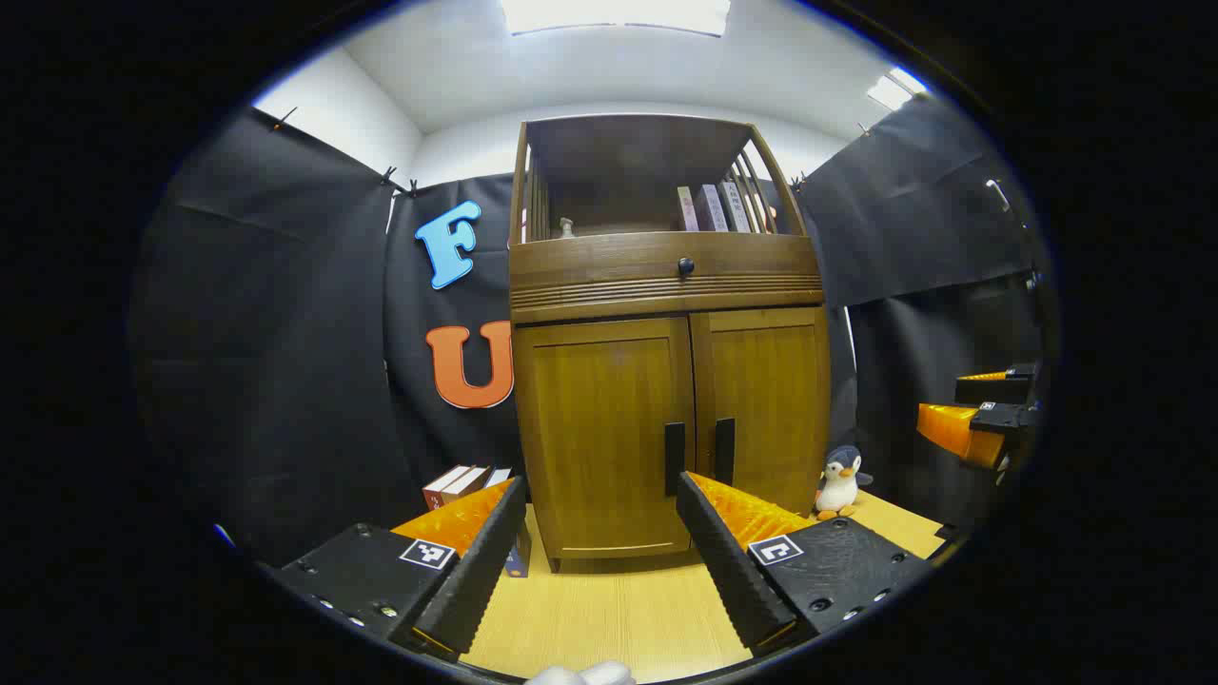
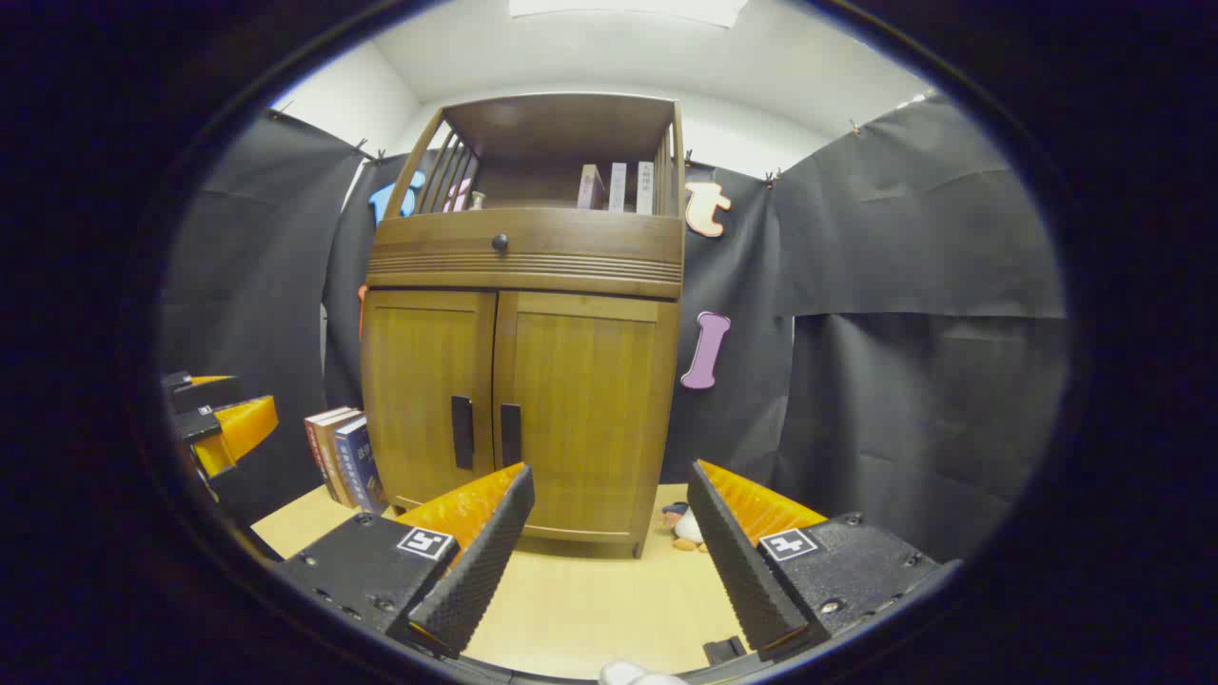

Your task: Open the right door of the double-door shoe cabinet with the right hand, and open the left door with the left hand.

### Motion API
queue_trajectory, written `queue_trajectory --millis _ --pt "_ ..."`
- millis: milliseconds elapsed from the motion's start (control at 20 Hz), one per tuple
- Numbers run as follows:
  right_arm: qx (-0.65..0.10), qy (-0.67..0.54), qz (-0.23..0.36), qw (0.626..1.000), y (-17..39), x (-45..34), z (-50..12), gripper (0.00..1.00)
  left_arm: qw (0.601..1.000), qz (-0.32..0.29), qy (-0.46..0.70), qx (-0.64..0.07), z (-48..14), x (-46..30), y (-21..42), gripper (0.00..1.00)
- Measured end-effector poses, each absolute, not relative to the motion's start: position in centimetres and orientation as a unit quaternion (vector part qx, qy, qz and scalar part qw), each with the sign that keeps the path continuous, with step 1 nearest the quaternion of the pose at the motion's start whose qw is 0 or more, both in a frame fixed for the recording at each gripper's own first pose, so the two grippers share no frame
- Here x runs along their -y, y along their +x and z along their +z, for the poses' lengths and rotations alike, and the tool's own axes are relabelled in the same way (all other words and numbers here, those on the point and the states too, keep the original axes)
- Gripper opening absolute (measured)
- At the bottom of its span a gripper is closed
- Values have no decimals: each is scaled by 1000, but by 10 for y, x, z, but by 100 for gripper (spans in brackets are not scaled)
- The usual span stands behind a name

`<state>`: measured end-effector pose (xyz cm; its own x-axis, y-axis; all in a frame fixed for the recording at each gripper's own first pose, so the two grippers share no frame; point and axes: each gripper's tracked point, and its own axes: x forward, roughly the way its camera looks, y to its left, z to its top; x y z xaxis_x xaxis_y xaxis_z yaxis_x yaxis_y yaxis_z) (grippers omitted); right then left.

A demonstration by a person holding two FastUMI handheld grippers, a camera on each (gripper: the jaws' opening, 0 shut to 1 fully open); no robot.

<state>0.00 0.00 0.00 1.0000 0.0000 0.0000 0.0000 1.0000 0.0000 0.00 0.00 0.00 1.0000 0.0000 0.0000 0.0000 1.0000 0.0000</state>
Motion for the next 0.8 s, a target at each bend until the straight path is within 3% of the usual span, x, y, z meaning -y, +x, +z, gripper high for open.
queue_trajectory --millis 800 --pt "-4 -9 13 1000 12 -31 -4 100 1000 -10 -5 11 5 -23 -19 96"
